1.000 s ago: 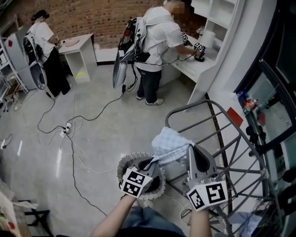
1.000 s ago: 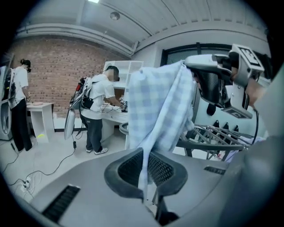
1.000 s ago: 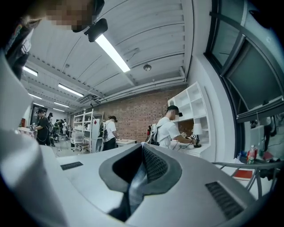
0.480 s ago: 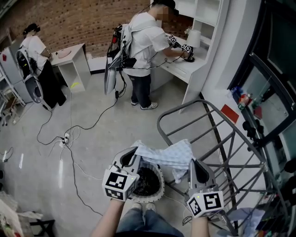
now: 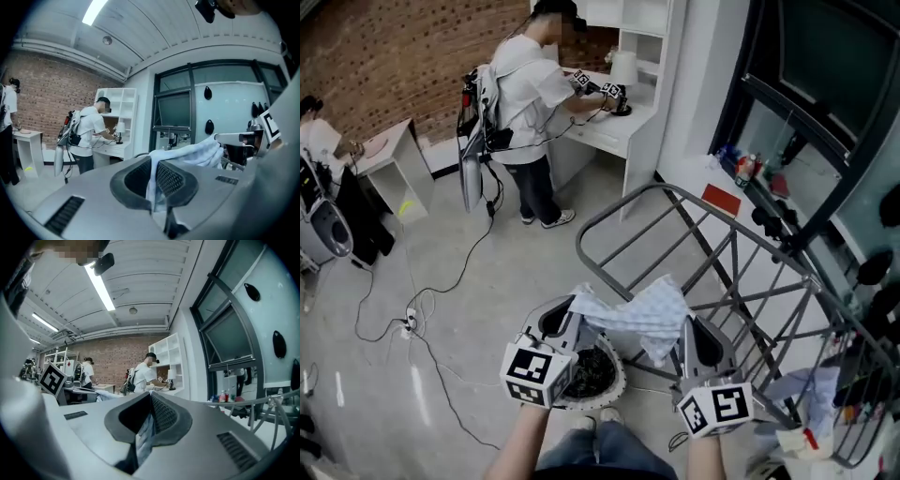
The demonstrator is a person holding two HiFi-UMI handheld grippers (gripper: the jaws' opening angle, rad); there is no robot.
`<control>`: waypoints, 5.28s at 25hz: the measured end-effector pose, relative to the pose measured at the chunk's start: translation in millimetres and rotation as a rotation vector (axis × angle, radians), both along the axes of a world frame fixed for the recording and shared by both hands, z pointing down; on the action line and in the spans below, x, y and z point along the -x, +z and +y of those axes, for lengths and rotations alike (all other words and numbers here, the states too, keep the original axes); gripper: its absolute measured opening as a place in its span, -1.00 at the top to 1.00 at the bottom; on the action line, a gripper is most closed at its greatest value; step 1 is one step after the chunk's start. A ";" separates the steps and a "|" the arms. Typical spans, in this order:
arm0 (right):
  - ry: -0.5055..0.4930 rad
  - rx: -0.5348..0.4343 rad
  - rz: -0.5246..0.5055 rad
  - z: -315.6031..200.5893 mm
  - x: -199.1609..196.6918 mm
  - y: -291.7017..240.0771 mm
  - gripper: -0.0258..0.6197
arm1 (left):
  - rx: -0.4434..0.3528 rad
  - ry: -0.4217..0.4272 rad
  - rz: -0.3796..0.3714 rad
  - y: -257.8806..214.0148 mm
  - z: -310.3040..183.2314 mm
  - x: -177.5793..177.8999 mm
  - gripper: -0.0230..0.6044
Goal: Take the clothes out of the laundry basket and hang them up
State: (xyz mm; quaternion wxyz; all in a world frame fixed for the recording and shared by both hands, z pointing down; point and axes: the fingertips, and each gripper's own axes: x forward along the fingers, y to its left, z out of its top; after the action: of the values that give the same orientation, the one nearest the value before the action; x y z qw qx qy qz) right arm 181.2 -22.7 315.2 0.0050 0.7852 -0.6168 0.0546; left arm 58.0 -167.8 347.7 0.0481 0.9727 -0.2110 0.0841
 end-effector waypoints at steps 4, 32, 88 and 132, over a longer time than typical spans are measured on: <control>0.116 -0.005 0.013 33.2 -9.4 -7.0 0.90 | 0.005 0.116 0.012 -2.4 22.6 -25.4 0.83; 0.849 -0.002 0.051 315.9 -46.9 2.2 0.90 | -0.023 0.813 0.044 -7.8 273.4 -185.8 0.83; 0.723 0.205 -0.276 274.7 -352.8 104.6 0.22 | 0.149 0.728 -0.205 91.5 241.8 -462.6 0.15; 0.822 -0.098 0.054 312.3 -108.9 4.8 0.91 | -0.040 0.767 0.154 -17.3 246.4 -223.7 0.86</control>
State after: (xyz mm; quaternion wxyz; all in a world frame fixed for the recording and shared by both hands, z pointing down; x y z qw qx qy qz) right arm 290.1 289.5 320.0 -0.0383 0.9667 -0.2532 0.0022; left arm 281.7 78.5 330.4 0.0101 0.9852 0.1703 0.0185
